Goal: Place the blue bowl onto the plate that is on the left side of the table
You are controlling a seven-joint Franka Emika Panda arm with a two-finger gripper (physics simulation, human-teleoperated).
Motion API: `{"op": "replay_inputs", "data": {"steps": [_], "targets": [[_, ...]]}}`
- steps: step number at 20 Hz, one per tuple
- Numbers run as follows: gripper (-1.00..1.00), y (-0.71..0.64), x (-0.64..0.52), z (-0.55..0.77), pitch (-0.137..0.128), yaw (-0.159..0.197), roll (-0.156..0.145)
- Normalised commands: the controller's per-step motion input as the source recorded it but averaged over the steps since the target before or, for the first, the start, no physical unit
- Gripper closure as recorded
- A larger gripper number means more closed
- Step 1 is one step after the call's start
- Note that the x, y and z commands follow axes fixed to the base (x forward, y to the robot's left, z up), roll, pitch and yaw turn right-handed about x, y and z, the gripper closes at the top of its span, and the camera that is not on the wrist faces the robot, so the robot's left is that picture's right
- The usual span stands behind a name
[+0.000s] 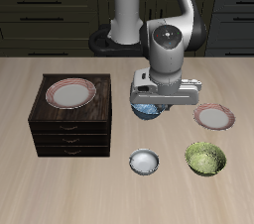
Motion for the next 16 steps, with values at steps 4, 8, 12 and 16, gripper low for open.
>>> {"op": "replay_inputs", "data": {"steps": [4,8,12,16], "targets": [[1.00,0.01,-0.30,0.40,-0.080,0.015,0.007],[1.00,-0.03,-0.29,0.46,-0.077,0.008,-0.014],[1.00,0.00,-0.36,0.46,-0.116,0.016,-0.022],[1.00,0.05,-0.28,0.37,-0.079,-0.005,0.007]]}}
